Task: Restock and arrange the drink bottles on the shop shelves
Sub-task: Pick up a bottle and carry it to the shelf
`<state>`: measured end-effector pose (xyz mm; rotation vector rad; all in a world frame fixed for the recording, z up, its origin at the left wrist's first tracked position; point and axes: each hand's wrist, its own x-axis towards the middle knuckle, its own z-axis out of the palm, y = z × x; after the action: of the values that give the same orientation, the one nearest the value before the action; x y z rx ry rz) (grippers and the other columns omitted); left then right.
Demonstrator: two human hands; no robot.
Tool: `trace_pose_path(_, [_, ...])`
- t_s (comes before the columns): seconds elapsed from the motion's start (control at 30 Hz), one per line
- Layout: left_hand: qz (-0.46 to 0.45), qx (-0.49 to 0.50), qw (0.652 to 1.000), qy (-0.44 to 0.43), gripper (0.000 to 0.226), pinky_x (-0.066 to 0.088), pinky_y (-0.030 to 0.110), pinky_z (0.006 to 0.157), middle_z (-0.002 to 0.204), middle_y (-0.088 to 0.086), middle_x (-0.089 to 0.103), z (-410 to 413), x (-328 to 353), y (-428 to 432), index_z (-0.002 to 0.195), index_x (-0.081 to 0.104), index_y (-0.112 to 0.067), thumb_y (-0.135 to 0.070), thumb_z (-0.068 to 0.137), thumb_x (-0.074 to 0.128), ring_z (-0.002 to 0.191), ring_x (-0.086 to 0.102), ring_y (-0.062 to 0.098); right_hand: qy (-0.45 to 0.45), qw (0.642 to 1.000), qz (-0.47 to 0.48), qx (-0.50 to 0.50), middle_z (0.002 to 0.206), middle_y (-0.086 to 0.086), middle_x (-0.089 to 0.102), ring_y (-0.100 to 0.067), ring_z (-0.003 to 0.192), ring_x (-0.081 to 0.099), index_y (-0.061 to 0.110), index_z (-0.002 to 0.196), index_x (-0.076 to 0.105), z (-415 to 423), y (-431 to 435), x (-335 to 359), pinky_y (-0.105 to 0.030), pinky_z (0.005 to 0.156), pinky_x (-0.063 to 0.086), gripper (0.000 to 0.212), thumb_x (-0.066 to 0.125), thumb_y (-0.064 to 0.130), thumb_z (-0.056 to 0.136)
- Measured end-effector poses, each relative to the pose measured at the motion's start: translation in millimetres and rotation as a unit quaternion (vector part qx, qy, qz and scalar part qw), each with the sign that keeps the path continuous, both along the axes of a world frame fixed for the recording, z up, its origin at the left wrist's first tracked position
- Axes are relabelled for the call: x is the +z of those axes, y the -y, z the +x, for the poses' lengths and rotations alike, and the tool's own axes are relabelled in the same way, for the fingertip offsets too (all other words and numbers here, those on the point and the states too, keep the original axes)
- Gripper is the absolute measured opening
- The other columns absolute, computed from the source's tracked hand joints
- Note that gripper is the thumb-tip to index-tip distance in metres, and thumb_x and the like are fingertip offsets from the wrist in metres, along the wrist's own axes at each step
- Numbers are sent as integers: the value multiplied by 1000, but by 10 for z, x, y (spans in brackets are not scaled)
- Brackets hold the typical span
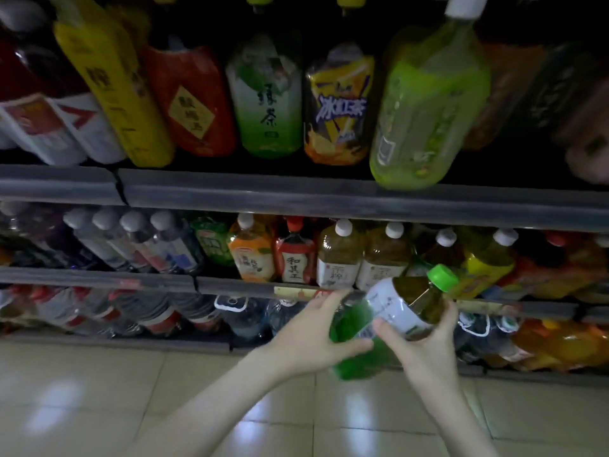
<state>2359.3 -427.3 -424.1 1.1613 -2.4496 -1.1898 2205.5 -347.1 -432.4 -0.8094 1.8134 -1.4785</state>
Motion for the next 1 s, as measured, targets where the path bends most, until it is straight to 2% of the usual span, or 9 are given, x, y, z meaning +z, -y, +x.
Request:
trace_pose_path(0.13, [-175,58,982,-47,53,31,28,110,144,2,38,-218,-434,294,144,36,-18,-34,96,51,132,35,17,-37,998,-16,-47,124,-1,52,-17,110,55,28,134,30,-302,57,-319,-43,103,44,95,88,8,62])
trace_pose_path(0.23, [-291,73,953,-42,52,36,42,108,141,15,39,-452,-666,468,141,40,-14,-21,91,54,129,39,32,-94,994,-27,-49,125,3,46,-14,114,48,23,141,27,-507,119,-385,-36,100,42,100,88,15,62])
trace_pose_path(0.4, [-418,87,902,-60,51,34,50,107,136,22,45,-920,-939,574,136,44,-15,-26,86,40,125,42,38,-163,983,-64,-49,131,3,47,-17,120,48,32,139,26,-824,255,-718,-32,94,42,104,90,33,57])
trace_pose_path(0.6, [-533,9,838,-118,50,24,59,109,130,20,54,-1676,-1283,529,135,44,-17,-15,85,43,125,47,35,-175,975,-106,-85,126,7,48,-14,113,50,31,135,31,-1102,100,-1335,-26,89,42,98,91,32,56])
trace_pose_path(0.73, [-528,11,839,-129,68,25,57,109,126,24,55,-2130,-1285,628,143,37,-11,-3,80,62,119,51,39,-213,963,-121,-116,126,6,48,-16,117,49,42,124,29,-1324,-125,-1526,-32,94,43,93,91,29,55])
trace_pose_path(0.8, [-447,12,881,-156,69,29,49,111,137,26,44,-2300,-1187,657,148,23,-6,-13,90,59,127,43,40,-231,956,-127,-131,126,6,48,-17,116,49,43,123,29,-1436,-221,-1552,-36,97,44,94,92,29,54])
trace_pose_path(0.87, [-310,39,927,-207,72,32,41,108,144,25,35,-2439,-1082,681,149,14,-2,-24,95,55,131,37,39,-232,949,-142,-158,126,4,48,-18,115,50,40,125,30,-1533,-309,-1570,-38,98,45,95,92,29,54])
trace_pose_path(0.93, [-278,78,929,-230,61,34,37,98,136,24,41,-2492,-1025,705,142,28,2,-27,95,54,124,42,39,-224,941,-165,-191,127,2,47,-19,115,49,33,132,30,-1612,-394,-1594,-34,95,43,97,91,27,56])
trace_pose_path(1.0, [-322,81,911,-243,43,35,35,91,123,20,48,-2460,-1039,659,128,44,2,-26,96,53,113,46,37,-212,930,-199,-225,126,2,47,-17,113,49,28,136,28,-1657,-475,-1602,-30,93,42,98,89,20,59])
